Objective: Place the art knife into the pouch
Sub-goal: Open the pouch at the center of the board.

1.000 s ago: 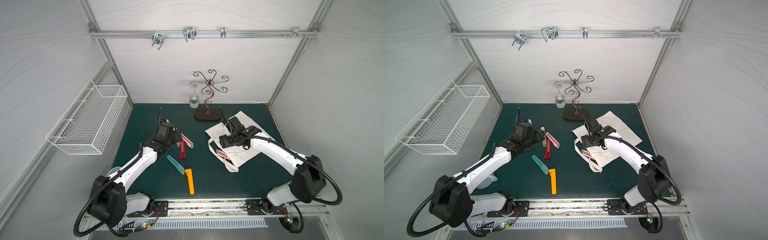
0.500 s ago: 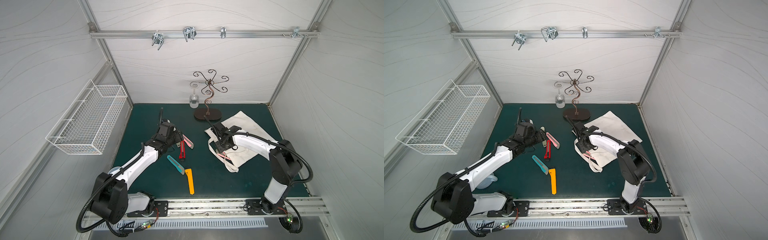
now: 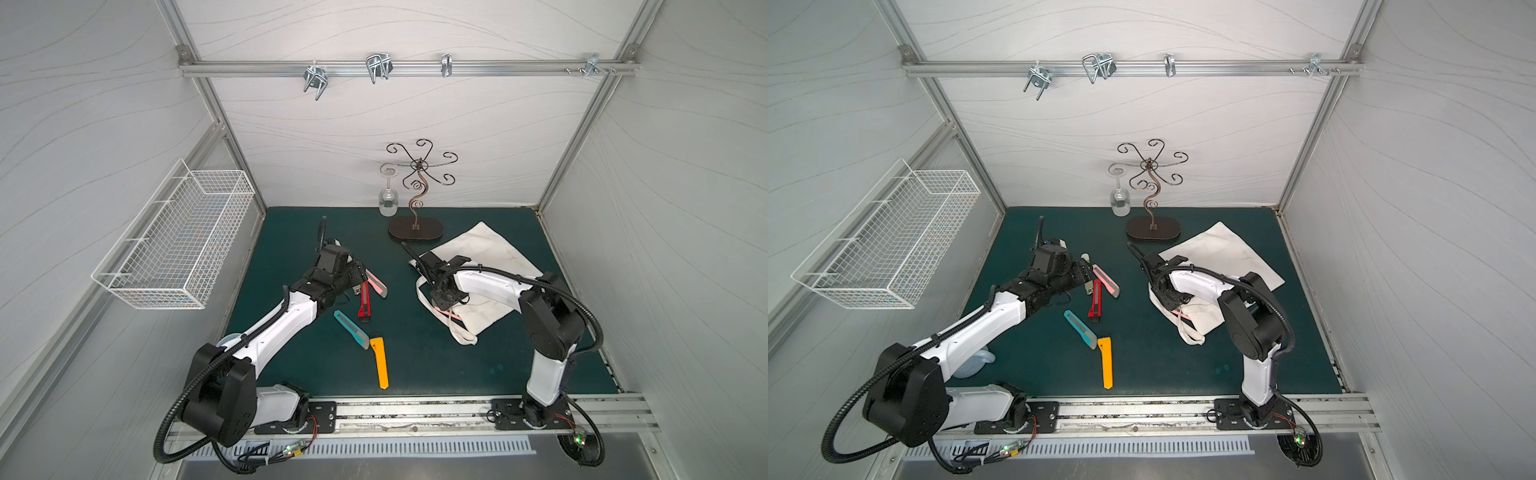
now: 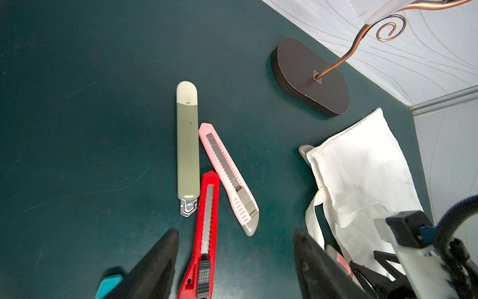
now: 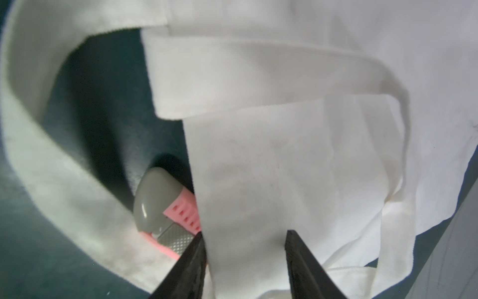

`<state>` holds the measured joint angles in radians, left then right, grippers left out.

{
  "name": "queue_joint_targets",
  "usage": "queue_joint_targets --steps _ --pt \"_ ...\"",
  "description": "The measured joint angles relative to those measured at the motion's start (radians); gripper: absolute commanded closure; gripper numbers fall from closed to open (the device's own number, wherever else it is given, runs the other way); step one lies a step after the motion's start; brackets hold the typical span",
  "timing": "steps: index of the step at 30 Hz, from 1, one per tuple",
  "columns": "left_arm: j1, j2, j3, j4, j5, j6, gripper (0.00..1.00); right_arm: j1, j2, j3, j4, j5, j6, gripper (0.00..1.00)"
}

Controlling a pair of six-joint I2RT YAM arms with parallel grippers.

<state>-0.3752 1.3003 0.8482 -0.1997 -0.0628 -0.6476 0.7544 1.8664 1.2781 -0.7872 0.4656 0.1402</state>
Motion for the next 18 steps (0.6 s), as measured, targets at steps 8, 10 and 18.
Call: queue_joint_targets --steps 8,10,18 --pt "0.000 0.000 0.000 0.000 0.000 -0.001 0.27 0.000 0.036 0.000 0.002 0.041 0.010 1.00" --pt "0.000 -0.001 0.000 0.000 0.000 -0.001 0.27 0.001 0.036 0.005 -0.003 0.046 0.013 1.00" --pt "0.000 -0.026 0.000 -0.005 0.001 -0.001 0.27 -0.003 -0.010 0.156 -0.098 0.023 0.019 1.00"
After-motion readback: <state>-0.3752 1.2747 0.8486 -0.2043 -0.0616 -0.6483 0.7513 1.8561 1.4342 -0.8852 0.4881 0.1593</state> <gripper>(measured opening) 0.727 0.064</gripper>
